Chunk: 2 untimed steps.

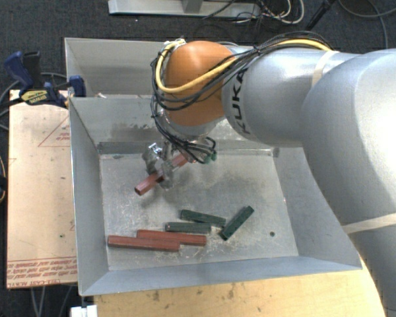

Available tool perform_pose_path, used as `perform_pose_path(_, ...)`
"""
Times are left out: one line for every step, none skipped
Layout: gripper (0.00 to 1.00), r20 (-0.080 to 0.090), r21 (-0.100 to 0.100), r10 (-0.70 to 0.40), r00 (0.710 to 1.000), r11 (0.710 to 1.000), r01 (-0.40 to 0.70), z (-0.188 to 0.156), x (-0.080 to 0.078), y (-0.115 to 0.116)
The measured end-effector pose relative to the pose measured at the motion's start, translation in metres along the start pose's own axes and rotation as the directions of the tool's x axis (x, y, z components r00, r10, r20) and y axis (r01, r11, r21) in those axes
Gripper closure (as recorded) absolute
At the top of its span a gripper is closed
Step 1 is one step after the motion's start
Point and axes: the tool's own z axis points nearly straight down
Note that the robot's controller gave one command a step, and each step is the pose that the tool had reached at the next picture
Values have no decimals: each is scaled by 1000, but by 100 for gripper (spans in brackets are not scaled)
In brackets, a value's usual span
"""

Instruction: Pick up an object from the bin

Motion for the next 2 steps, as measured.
perform_pose_path(100,4,2,2,1000,1000,-2,-70,-3,0)
perform_pose_path(100,-1,0,4,1000,1000,-4,-88,-5,0)
